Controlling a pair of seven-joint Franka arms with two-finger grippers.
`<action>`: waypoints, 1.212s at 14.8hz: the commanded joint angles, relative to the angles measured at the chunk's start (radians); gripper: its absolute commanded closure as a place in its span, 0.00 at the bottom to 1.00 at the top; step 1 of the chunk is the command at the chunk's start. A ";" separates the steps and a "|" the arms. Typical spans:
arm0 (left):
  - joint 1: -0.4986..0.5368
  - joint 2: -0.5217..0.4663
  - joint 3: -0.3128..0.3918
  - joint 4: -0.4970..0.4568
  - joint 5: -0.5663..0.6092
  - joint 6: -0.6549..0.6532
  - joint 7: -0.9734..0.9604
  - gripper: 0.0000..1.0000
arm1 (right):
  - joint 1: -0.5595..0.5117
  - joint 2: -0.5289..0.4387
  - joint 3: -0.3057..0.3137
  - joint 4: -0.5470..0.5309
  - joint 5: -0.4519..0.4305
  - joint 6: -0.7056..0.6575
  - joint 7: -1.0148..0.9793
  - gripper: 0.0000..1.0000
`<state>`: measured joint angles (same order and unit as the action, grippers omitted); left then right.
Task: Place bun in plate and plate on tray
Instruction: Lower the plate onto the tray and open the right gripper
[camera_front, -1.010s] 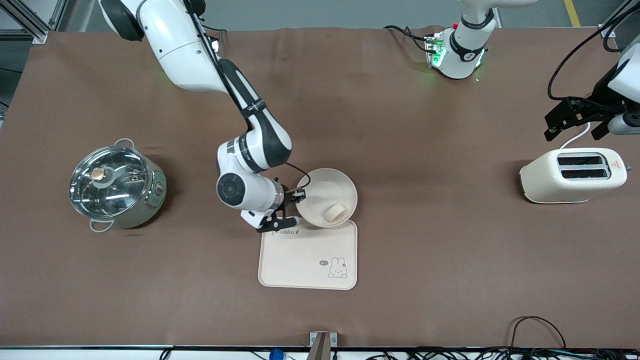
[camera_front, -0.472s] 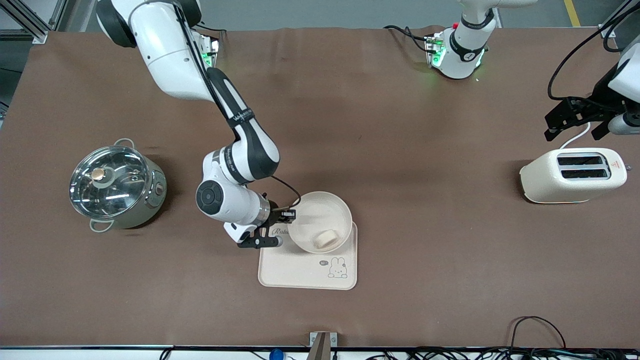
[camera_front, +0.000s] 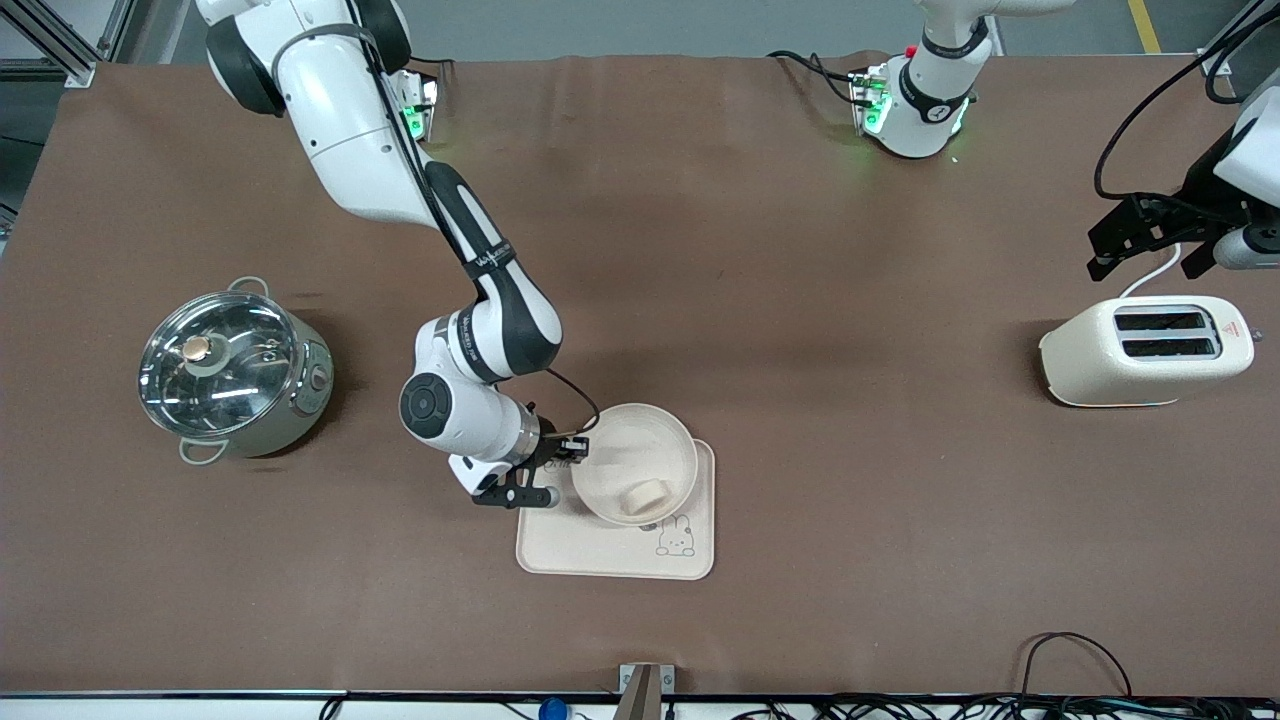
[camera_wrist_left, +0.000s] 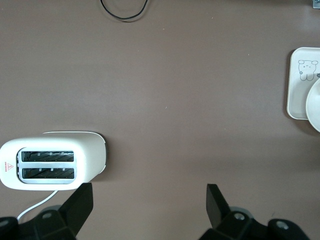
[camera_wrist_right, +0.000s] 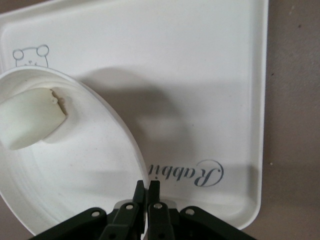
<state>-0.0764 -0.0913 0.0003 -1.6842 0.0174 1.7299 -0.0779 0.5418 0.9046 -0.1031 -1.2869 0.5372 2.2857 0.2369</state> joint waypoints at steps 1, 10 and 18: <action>-0.005 0.007 0.003 0.026 -0.002 -0.018 0.009 0.00 | -0.042 0.069 0.010 0.119 0.015 -0.005 0.044 0.99; 0.000 0.007 0.001 0.026 -0.001 -0.020 0.010 0.00 | -0.049 0.126 0.010 0.152 0.012 0.020 0.045 0.54; 0.000 0.007 0.001 0.026 -0.001 -0.020 0.012 0.00 | -0.056 0.100 0.008 0.146 0.001 0.009 0.041 0.34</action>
<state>-0.0772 -0.0913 0.0003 -1.6815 0.0174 1.7297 -0.0779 0.4945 1.0161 -0.0989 -1.1461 0.5372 2.3045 0.2681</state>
